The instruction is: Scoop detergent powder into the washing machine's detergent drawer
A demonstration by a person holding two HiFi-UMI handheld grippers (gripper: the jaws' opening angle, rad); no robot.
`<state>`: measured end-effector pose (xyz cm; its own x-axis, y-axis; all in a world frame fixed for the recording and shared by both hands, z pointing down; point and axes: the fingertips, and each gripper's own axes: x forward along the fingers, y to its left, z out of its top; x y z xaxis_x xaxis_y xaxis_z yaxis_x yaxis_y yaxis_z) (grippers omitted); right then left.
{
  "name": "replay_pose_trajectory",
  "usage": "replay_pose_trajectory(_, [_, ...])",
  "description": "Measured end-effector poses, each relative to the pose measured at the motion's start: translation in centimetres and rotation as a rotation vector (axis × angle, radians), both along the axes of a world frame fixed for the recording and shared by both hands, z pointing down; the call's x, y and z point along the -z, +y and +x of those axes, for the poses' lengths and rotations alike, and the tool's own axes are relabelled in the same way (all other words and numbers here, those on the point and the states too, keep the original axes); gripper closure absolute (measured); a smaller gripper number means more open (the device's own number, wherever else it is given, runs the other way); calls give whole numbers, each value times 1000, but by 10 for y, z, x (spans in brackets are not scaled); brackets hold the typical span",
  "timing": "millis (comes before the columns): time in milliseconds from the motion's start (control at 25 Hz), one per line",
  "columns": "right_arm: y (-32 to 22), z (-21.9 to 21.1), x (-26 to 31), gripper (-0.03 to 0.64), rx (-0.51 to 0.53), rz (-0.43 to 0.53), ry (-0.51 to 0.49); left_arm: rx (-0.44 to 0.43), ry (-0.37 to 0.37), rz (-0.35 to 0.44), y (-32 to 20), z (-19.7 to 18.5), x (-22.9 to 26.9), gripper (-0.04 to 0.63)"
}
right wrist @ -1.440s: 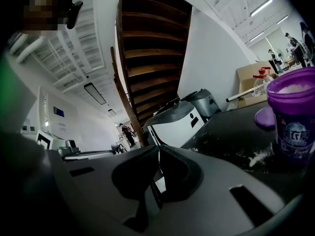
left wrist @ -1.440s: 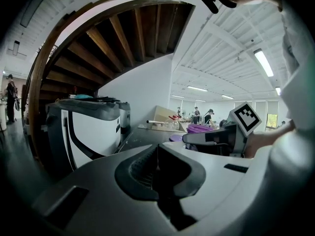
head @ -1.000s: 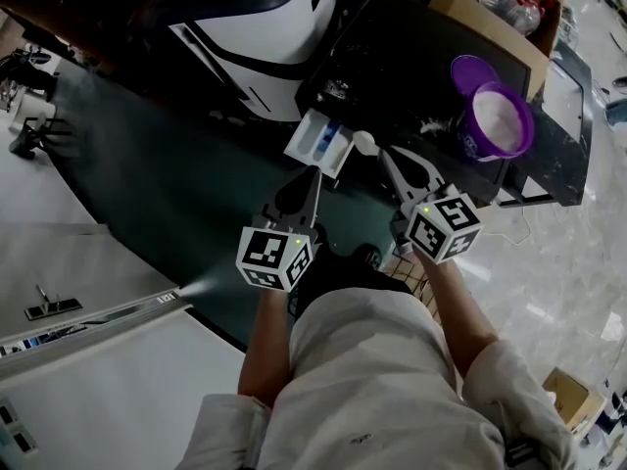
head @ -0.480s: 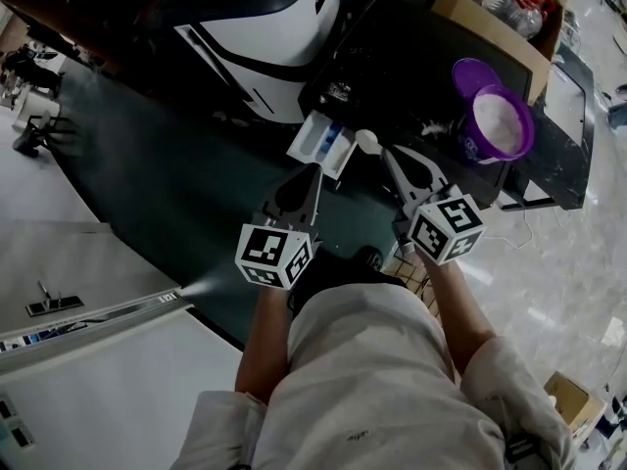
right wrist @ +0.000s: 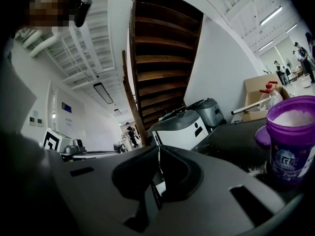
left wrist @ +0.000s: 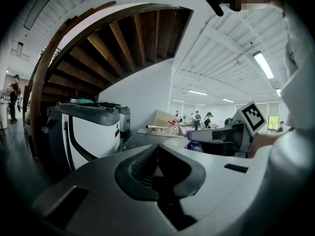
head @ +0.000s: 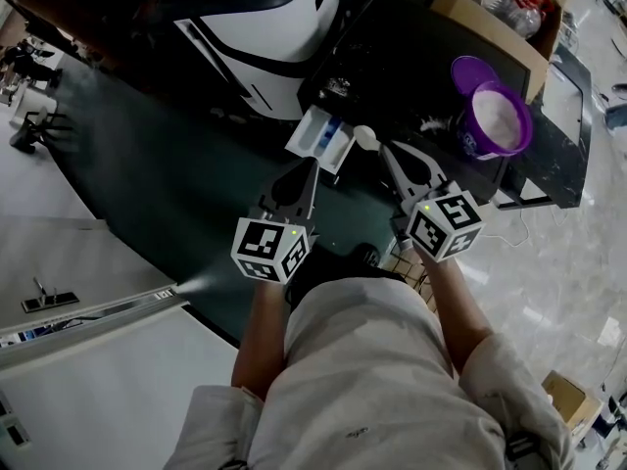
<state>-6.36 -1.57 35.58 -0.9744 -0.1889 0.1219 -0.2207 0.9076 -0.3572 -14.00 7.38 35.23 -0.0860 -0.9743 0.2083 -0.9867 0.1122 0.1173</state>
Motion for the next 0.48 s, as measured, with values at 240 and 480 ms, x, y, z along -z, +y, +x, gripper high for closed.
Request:
replay_pose_trajectory(240, [1, 0, 0, 606, 4, 0, 1, 1, 1, -2, 1, 1, -1, 575])
replay_pose_trajectory(480, [1, -1, -1, 606, 9, -4, -2, 2, 1, -7, -1, 2, -3, 575])
